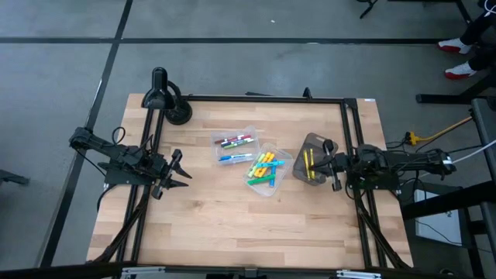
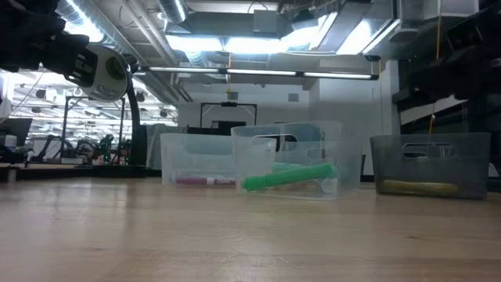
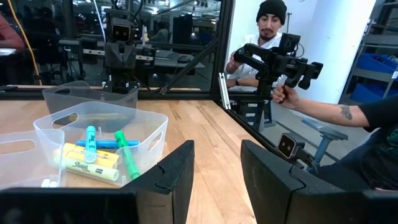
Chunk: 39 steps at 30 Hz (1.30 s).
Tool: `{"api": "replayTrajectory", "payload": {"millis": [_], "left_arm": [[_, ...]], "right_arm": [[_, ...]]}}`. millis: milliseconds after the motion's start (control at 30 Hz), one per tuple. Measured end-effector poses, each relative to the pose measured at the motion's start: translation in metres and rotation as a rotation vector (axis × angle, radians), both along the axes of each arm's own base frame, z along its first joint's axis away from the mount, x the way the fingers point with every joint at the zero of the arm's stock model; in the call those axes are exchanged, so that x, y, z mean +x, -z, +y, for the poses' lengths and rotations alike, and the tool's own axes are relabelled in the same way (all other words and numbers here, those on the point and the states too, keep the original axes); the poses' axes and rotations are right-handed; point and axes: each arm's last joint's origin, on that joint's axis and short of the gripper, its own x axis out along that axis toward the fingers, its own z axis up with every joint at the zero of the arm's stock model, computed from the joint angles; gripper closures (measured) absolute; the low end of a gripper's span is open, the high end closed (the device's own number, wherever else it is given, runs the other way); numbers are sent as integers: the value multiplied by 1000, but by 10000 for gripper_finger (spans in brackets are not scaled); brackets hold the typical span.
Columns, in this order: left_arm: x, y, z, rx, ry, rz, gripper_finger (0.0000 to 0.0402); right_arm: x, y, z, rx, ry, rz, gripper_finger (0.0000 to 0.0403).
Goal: Pick & Place Markers
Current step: Return to Home Position
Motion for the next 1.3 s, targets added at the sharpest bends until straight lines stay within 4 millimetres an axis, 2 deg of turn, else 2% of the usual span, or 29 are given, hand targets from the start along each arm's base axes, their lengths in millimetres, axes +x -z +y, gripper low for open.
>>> {"api": "replayTrajectory", "payload": {"millis": [367, 833, 1300], "left_arm": [[0, 0, 0, 0, 0, 0, 274], [0, 0, 0, 0, 0, 0, 274], [0, 0, 0, 0, 0, 0, 274]], "right_arm": [[0, 0, 0, 7, 1, 1, 384], [0, 0, 0, 102, 9, 11, 384], [0, 0, 0, 97, 9, 10, 384]]}}
